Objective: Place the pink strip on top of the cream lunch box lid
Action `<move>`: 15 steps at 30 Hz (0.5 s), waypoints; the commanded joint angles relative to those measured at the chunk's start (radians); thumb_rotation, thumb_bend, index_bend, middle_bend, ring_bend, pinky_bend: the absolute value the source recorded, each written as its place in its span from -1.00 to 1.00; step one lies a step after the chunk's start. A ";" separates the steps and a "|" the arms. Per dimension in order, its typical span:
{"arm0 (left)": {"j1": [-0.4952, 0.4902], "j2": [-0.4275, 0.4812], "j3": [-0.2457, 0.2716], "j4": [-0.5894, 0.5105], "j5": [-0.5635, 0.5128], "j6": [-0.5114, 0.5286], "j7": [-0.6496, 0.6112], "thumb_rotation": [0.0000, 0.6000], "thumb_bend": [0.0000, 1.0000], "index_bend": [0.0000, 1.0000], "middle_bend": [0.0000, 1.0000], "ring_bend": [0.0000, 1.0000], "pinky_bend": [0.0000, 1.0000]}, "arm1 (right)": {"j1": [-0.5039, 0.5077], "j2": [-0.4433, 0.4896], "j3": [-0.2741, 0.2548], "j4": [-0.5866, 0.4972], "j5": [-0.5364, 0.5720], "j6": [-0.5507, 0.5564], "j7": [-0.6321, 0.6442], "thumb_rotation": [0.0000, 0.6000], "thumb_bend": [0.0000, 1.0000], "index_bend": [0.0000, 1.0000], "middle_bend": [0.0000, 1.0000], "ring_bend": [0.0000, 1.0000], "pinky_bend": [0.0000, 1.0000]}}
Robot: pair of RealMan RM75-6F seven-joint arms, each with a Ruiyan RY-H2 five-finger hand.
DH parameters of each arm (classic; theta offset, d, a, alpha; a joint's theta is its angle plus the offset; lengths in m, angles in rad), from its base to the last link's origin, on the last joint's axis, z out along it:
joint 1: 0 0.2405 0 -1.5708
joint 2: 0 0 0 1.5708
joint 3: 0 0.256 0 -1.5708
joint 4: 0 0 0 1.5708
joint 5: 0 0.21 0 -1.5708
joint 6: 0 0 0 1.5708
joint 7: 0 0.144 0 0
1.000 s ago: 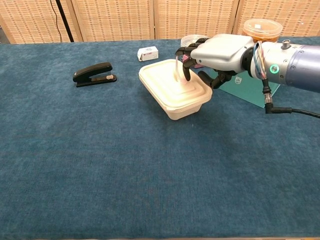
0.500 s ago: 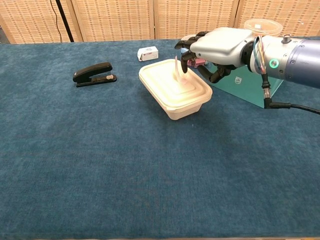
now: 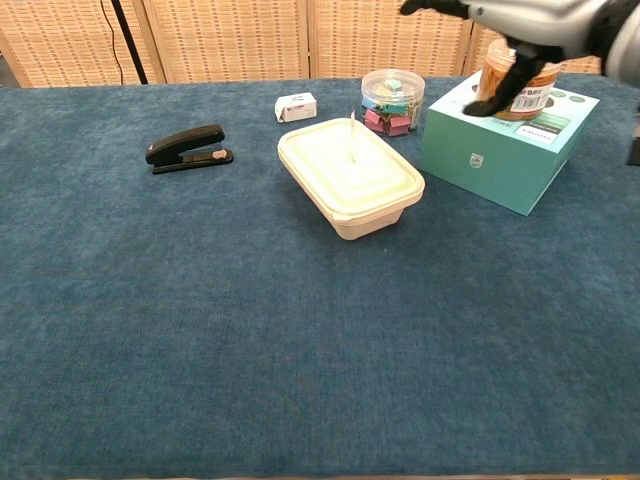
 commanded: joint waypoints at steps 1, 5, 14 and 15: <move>0.029 -0.003 0.023 0.006 0.011 0.022 -0.014 1.00 -1.00 -1.00 -1.00 -1.00 -1.00 | -0.094 0.085 -0.040 -0.080 -0.045 0.074 0.070 1.00 -1.00 -1.00 -1.00 -1.00 -1.00; 0.072 -0.009 0.044 0.021 0.020 0.067 -0.032 1.00 -1.00 -1.00 -1.00 -1.00 -1.00 | -0.175 0.144 -0.085 -0.096 -0.106 0.134 0.161 1.00 -1.00 -1.00 -1.00 -1.00 -1.00; 0.143 -0.069 0.072 0.096 0.036 0.152 0.009 1.00 -1.00 -1.00 -1.00 -1.00 -1.00 | -0.350 0.191 -0.161 0.003 -0.162 0.255 0.321 1.00 -1.00 -1.00 -1.00 -1.00 -1.00; 0.152 -0.079 0.077 0.102 0.047 0.166 0.026 1.00 -1.00 -1.00 -1.00 -1.00 -1.00 | -0.376 0.185 -0.173 0.019 -0.164 0.272 0.343 1.00 -1.00 -1.00 -1.00 -1.00 -1.00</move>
